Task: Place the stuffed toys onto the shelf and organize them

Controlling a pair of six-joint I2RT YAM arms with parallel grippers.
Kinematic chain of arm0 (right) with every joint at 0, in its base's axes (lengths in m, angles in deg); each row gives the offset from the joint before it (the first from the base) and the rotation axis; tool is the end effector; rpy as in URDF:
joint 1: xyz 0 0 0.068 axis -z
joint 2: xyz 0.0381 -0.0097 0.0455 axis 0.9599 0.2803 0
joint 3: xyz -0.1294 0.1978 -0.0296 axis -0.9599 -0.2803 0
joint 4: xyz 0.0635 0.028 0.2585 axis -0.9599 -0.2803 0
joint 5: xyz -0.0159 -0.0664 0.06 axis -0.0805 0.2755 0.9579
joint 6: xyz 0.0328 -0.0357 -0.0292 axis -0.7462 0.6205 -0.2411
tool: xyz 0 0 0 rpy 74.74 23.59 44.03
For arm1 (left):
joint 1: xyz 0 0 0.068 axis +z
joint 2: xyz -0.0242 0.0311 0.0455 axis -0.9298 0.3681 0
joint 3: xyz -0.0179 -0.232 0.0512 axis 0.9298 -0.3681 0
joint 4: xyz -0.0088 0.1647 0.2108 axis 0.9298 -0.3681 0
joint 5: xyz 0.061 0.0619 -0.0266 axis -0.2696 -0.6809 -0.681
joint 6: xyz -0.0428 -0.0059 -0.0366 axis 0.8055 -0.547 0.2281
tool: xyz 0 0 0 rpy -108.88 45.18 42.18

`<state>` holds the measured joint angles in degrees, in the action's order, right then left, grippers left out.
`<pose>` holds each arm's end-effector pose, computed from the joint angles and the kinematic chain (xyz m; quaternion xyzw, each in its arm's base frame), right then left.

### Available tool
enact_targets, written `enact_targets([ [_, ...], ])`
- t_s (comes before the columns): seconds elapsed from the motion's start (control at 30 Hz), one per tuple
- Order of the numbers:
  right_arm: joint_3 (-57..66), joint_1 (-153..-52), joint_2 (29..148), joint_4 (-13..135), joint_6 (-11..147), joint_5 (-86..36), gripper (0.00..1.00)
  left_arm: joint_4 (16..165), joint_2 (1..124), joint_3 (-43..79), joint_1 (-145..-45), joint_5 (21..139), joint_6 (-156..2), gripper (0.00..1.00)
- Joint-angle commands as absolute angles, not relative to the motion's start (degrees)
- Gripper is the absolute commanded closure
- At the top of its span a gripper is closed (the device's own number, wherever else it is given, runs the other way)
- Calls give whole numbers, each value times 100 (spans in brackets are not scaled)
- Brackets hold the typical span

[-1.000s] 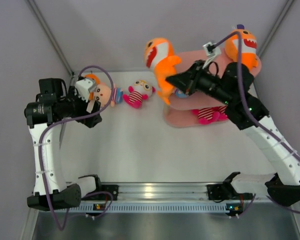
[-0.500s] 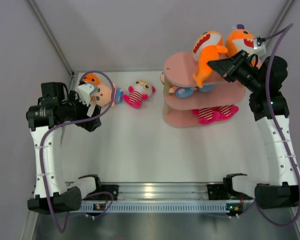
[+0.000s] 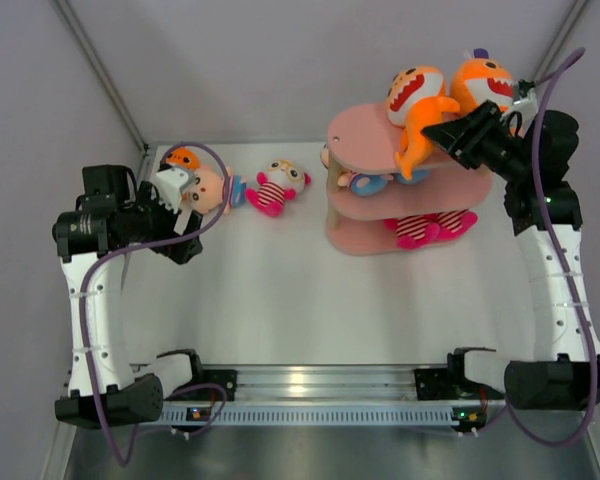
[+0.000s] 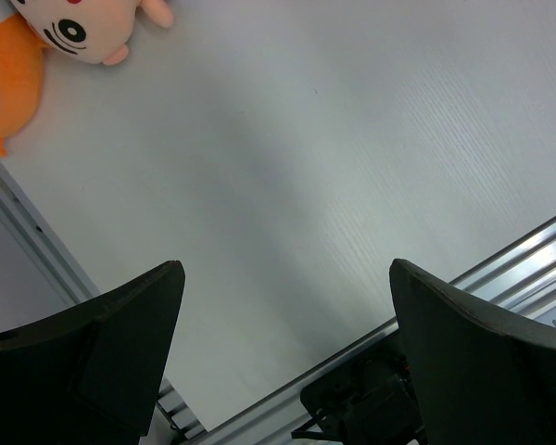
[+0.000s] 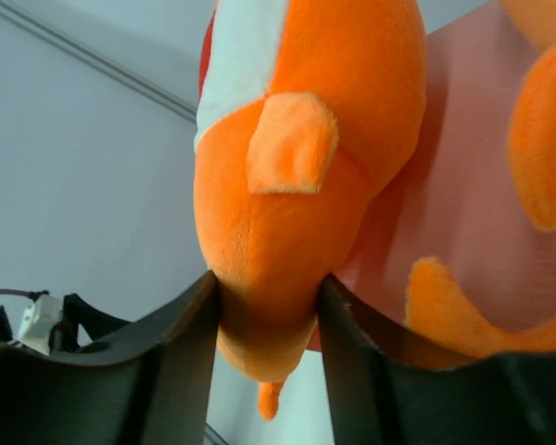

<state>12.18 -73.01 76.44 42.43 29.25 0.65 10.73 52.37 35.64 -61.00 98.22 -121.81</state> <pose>0.2739 0.0185 0.4372 0.0994 0.7263 0.4434 0.5157 0.1954 0.0077 0.3921 0.2747 0.8847 -0.0967 0.3639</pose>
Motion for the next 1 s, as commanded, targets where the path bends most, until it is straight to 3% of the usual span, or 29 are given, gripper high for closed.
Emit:
enact_targets([
  [0.0, 1533, -7135, 7415, 3988, 3233, -172, 52, 633, 5101, 3542, -6102, 9936, -12217, 2],
  [0.33, 2403, -7135, 7144, 2817, 4226, -1060, 36, 633, 5031, 3533, -6102, 10095, -12217, 2],
  [0.57, 2500, -7537, 6906, 2526, 4640, -1517, 36, 956, 5250, 3323, -6110, 10025, -12077, 3],
  [0.73, 2544, -8083, 6669, 2702, 5157, -2018, 37, 2064, 6075, 3637, -6119, 8842, -11322, 24],
  [0.97, 2166, -9225, 6528, 2966, 5896, -2317, 37, 3366, 8210, 4823, -6295, 6722, -10661, 21],
])
